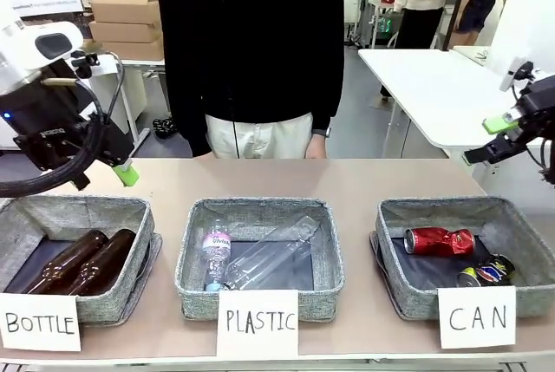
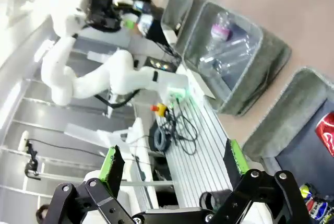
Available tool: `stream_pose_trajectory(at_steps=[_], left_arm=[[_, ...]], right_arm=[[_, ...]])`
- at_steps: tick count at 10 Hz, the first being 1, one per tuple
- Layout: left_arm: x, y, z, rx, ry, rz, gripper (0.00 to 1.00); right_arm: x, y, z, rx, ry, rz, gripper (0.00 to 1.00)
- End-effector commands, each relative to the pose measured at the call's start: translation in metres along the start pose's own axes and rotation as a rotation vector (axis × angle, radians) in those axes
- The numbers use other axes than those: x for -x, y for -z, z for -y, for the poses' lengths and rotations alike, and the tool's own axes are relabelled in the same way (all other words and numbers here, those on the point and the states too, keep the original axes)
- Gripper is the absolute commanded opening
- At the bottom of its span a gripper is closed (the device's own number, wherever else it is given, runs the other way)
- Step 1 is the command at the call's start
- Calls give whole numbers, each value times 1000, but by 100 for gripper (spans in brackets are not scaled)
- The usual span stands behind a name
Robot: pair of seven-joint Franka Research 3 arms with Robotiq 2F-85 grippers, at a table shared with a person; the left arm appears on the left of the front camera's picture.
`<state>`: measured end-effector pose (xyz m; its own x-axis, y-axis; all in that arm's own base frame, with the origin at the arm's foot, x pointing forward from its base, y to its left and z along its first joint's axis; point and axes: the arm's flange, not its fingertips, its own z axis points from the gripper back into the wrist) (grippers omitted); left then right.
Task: Sort the can waste into the basket.
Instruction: Pick up the can waste from the table and place it in the right Fabric basket.
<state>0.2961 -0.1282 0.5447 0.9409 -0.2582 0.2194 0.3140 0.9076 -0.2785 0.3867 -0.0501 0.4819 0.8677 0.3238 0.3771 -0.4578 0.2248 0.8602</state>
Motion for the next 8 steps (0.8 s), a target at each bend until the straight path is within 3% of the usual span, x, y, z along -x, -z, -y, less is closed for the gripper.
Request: stream_pose_trajectory(at_steps=[1, 8], left_arm=[[0, 0, -2, 9, 12, 9, 100], [0, 0, -2, 9, 12, 9, 100]], right_arm=[[1, -1, -6, 57, -38, -33, 100], [1, -1, -6, 57, -38, -33, 100]])
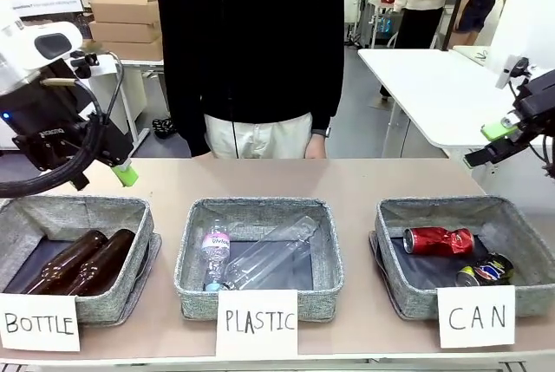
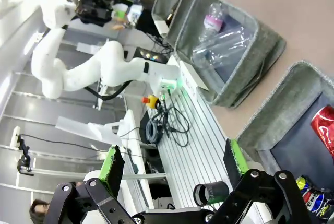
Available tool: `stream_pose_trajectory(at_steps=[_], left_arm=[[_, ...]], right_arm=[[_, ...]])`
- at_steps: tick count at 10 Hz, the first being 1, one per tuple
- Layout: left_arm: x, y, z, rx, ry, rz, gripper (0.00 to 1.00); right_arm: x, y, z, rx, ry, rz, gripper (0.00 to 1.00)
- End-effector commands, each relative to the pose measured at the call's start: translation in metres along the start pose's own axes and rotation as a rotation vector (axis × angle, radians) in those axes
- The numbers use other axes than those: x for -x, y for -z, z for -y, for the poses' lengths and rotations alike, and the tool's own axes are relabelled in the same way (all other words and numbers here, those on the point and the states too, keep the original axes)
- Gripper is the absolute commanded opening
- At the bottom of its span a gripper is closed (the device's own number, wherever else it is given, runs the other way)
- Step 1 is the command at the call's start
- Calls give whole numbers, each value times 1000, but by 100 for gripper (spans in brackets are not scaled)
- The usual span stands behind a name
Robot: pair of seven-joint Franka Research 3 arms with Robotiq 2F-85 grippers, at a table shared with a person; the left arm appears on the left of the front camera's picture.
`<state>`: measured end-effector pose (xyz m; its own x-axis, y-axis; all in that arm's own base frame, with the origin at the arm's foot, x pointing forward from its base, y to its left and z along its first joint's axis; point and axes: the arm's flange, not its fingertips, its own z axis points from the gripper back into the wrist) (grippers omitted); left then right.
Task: Sort the can waste into the basket.
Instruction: Pick up the can waste from the table and place it in the right Fabric basket.
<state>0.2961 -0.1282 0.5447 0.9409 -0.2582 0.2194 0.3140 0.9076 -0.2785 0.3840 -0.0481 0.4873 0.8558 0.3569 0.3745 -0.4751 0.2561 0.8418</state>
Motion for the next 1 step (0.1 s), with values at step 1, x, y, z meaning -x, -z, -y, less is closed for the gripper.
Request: stream_pose_trajectory(at_steps=[1], left_arm=[[0, 0, -2, 9, 12, 9, 100]], right_arm=[[2, -1, 1, 19, -26, 0, 100]])
